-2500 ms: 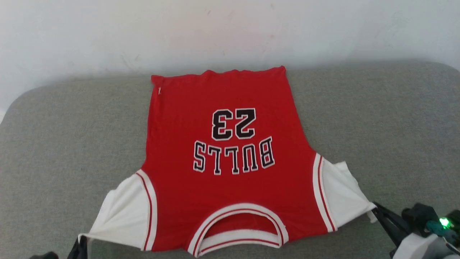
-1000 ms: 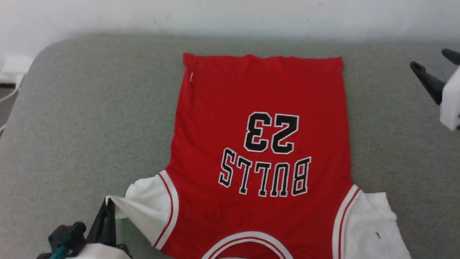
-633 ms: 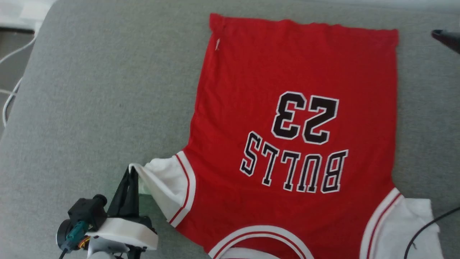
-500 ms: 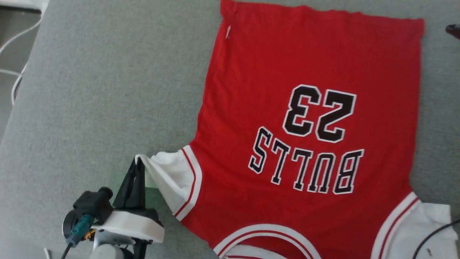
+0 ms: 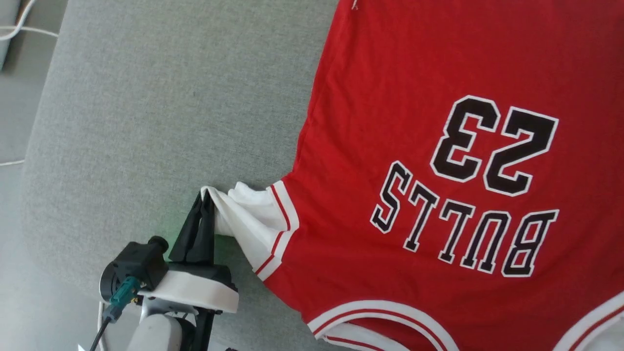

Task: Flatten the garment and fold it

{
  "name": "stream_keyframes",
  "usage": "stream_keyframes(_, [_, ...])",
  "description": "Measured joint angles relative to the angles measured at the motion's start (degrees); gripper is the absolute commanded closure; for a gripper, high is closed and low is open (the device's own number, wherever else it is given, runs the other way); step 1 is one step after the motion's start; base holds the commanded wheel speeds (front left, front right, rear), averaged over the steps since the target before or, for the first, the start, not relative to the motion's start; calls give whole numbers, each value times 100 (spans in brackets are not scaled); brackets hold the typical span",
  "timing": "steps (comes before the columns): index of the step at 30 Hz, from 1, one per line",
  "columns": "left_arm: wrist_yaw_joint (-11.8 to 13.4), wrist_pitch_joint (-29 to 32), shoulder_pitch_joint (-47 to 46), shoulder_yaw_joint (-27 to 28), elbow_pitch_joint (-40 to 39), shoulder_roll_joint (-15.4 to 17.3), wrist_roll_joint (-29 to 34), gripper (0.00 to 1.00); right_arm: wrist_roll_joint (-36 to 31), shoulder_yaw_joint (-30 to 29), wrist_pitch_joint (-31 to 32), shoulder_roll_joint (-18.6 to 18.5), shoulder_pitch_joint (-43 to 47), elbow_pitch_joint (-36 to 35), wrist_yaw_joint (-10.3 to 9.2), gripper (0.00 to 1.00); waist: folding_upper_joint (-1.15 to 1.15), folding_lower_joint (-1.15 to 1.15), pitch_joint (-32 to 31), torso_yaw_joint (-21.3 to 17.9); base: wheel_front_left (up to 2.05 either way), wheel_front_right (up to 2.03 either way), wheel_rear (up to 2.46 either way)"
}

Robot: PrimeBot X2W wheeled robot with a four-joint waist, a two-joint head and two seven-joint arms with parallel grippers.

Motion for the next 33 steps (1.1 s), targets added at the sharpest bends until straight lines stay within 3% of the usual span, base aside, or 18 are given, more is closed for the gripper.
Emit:
stream_keyframes(1, [-20,-1,-1,19,0,-19,7,100,30,24,-7,-41,-16,-35,0,100,0,0,29,21,0,0,0])
stream_keyframes(15, [-73,-16,197,372,163,-25,205,100,558,416,-690,65,136,145,0,100,0,3,-490,-187,0,0,0])
stream_keyframes(19, [-70,-16,394,501,220,37,209,100,942,686,-926,-53,163,-185,0,100,0,2,-818,-325,0,0,0])
stream_keyframes(25, [-64,-16,727,648,321,162,211,100,1597,1273,-1084,-800,505,-1181,1,100,0,2,-1301,-613,0,0,0])
stream_keyframes(33, [38,7,1118,869,353,316,132,100,2354,1905,-1229,-2305,1712,-2916,0,100,0,1,-1841,-1119,0,0,0])
